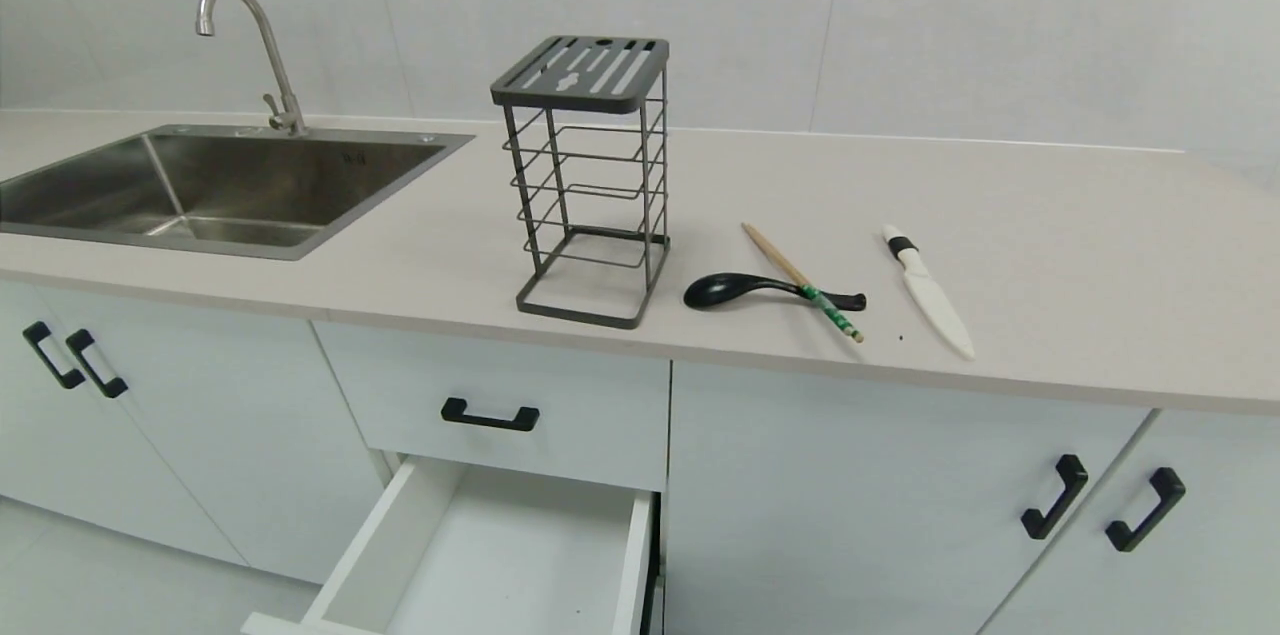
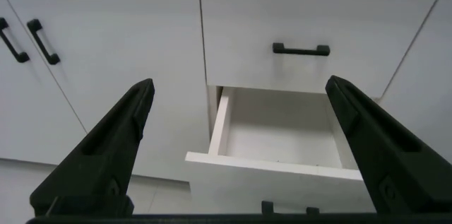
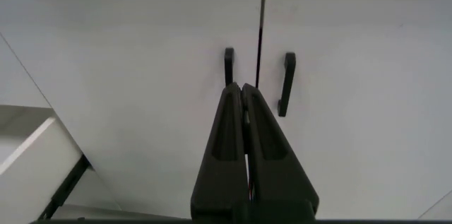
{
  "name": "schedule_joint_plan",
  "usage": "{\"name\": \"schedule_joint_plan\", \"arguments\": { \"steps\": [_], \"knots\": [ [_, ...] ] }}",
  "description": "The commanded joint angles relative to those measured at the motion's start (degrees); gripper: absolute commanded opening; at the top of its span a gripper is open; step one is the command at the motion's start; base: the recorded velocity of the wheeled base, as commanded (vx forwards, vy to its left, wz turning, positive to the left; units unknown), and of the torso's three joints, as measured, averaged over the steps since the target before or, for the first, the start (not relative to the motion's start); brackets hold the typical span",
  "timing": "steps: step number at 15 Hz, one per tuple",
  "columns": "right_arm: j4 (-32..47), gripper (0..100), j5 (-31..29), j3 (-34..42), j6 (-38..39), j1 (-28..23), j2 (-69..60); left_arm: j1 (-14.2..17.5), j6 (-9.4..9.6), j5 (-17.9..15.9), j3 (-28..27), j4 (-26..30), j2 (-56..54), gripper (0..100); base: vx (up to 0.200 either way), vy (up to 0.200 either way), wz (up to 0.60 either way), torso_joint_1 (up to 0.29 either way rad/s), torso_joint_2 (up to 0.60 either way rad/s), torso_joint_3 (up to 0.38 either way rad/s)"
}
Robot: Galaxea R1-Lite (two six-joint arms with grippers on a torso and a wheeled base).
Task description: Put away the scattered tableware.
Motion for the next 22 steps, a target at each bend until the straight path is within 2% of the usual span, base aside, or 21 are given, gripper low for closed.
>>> {"name": "schedule_joint_plan", "arguments": {
  "steps": [1, 3, 10, 13, 14, 15, 22],
  "knots": [
    [0.0, 0, 0.0, 0.0, 0.0, 0.0, 0.0, 0.0, -0.1, 0.1, 0.0, 0.0, 0.1, 100, 0.0, 0.0, 0.0, 0.061, -0.48, -0.217],
    [0.0, 0, 0.0, 0.0, 0.0, 0.0, 0.0, 0.0, -0.54, 0.2, 0.0, -0.1, 0.1, 100, 0.0, 0.0, 0.0, 0.107, -0.49, -0.22],
    [0.0, 0, 0.0, 0.0, -0.1, 0.0, 0.0, 0.0, -0.71, 0.4, 0.0, -0.1, 0.1, 100, 0.0, 0.0, 0.0, 0.338, -0.5, -0.238],
    [0.1, 0, 0.0, 0.0, 0.0, 0.0, 0.0, 0.0, -0.1, 0.0, 0.0, -0.1, 0.1, 100, 0.0, 0.0, 0.0, 0.282, -0.53, -0.264],
    [0.1, 0, 0.0, 0.0, -0.1, 0.0, 0.0, 0.0, -0.71, -0.1, 0.0, -0.1, 0.1, 100, 0.0, 0.0, 0.0, 0.281, -0.54, -0.266],
    [0.1, 0, 0.0, 0.0, -0.1, 0.0, 0.0, 0.0, -0.54, -0.1, 0.0, -0.1, 0.1, 100, 0.0, 0.0, 0.0, 0.261, -0.52, -0.237],
    [0.1, 0, 0.0, 0.0, -0.1, 0.0, 0.0, 0.0, -0.62, -0.1, 0.0, -0.1, 0.1, 100, 0.0, 0.0, 0.0, 0.042, -0.08, -0.04]
  ]
}}
